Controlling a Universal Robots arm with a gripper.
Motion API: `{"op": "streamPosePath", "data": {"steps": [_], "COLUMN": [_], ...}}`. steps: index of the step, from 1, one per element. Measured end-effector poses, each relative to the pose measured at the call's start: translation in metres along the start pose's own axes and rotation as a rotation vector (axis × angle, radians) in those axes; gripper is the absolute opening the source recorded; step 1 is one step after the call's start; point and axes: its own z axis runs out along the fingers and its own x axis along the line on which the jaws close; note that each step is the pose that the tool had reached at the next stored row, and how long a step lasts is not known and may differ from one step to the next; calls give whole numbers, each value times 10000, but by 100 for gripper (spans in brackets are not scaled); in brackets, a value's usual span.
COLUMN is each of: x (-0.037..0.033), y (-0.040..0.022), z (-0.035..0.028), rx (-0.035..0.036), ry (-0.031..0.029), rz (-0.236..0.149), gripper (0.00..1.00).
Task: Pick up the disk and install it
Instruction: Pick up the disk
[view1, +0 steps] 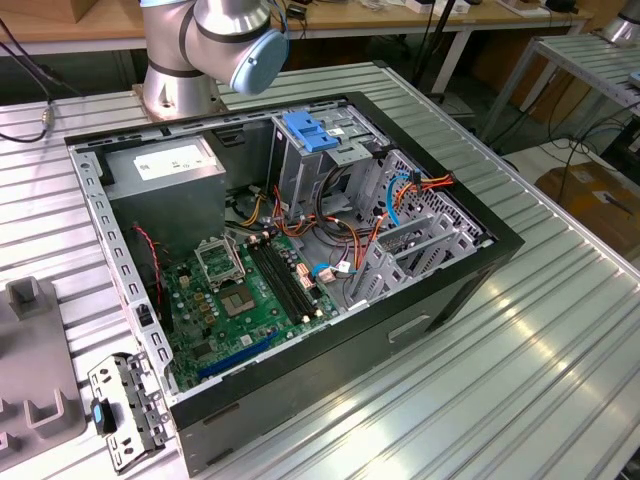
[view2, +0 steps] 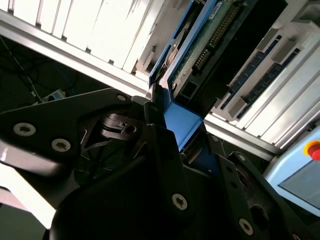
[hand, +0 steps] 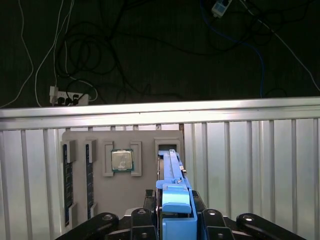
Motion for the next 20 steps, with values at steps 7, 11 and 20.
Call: {"op": "streamPosePath", "data": {"steps": [7, 11, 20], "x": [0, 1, 1], "y": [-1, -2, -4], "z": [-36, -59, -123], "rx": [0, 0, 1], "ry": [0, -1, -1], "rz": [1, 0, 0], "gripper": [37, 37, 37]}}
